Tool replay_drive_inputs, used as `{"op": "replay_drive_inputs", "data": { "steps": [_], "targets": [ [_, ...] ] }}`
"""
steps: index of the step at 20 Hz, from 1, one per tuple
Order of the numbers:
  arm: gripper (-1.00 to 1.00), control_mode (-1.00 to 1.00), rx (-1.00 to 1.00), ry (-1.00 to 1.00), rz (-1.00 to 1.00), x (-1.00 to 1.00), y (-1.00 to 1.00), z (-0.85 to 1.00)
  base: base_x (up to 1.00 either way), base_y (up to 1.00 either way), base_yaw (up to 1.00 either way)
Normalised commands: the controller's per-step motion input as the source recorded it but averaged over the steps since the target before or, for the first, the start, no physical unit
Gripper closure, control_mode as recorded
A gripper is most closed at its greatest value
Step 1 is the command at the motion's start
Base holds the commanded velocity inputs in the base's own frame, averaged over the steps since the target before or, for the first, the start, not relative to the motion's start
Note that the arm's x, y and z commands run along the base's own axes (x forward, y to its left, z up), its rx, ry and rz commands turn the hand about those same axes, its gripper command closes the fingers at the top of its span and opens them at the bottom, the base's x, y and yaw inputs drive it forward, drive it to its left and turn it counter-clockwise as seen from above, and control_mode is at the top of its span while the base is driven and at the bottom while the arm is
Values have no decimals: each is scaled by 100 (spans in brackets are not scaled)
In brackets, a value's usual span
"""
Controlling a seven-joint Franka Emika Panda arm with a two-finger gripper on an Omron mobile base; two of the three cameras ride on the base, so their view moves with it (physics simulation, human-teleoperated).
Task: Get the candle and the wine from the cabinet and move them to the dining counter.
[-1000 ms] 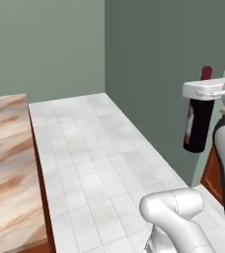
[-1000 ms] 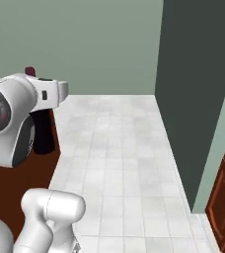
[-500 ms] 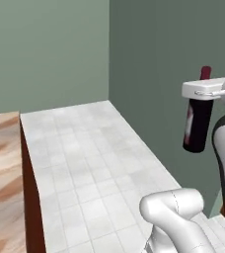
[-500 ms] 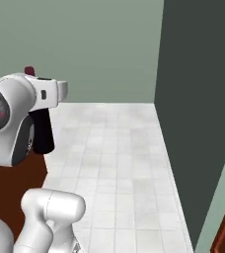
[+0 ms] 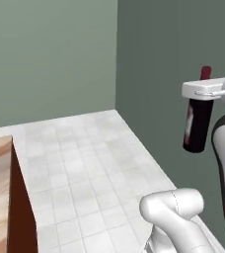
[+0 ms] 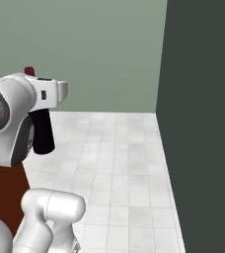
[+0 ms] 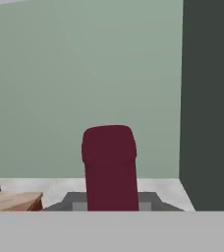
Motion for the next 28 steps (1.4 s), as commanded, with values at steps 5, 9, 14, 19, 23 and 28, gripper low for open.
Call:
{"op": "replay_drive_inputs", "data": {
  "steps": [5, 9, 14, 19, 23, 28],
  "targets": [
    [100, 100, 0, 0, 0, 0, 0, 0, 100, -1, 33],
    [100, 100, 0, 0, 0, 0, 0, 0, 100, 0, 63],
    [100, 100, 0, 0, 0, 0, 0, 0, 100, -2, 68],
    [100, 100, 0, 0, 0, 0, 0, 0, 97, -64, 47],
    [100, 100, 0, 0, 0, 0, 0, 0, 98, -74, 42],
    [100, 100, 0, 0, 0, 0, 0, 0, 73, -54, 54]
  ]
}}
